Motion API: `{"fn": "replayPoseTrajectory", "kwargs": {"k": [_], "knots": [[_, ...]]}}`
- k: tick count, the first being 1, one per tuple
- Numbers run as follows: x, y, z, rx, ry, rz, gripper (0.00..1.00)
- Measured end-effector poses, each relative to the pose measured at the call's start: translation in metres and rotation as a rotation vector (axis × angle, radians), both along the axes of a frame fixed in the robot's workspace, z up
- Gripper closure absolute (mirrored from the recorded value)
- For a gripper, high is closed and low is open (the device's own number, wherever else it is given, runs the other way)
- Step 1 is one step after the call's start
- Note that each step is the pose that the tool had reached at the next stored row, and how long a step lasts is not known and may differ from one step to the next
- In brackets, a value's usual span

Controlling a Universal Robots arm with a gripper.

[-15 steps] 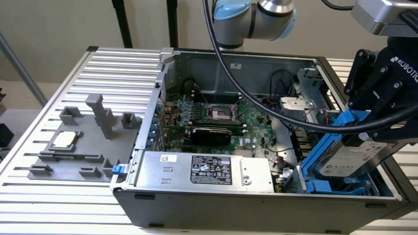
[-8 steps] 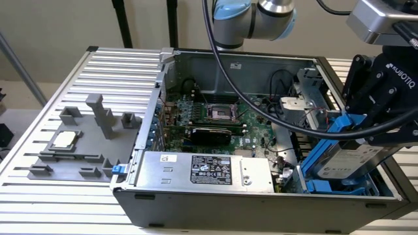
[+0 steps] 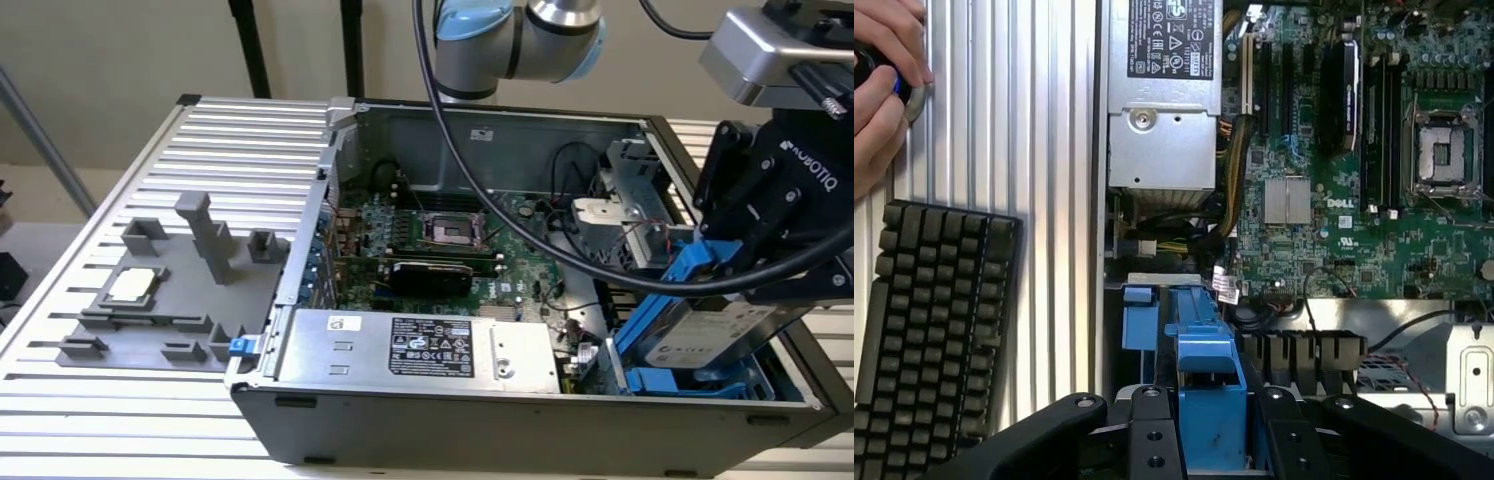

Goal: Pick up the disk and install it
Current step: 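Insert the disk into the insertion slot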

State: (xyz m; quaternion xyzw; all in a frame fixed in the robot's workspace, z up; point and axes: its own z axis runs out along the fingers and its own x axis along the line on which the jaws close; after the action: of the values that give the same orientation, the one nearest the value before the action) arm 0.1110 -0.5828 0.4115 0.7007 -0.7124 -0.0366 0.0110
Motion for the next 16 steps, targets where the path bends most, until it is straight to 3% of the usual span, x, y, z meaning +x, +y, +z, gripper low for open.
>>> {"fn": "replayPoseTrajectory", "kwargs": {"k": [6, 8, 16], "knots": [[0.0000, 0.0001, -0.0029, -0.0001, 0.0005, 0.002, 0.67], [0.0000, 0.0001, -0.0037, 0.0000, 0.0005, 0.002, 0.59], [0.0024, 0.0003, -0.0051, 0.0002, 0.0012, 0.004, 0.59]]}}
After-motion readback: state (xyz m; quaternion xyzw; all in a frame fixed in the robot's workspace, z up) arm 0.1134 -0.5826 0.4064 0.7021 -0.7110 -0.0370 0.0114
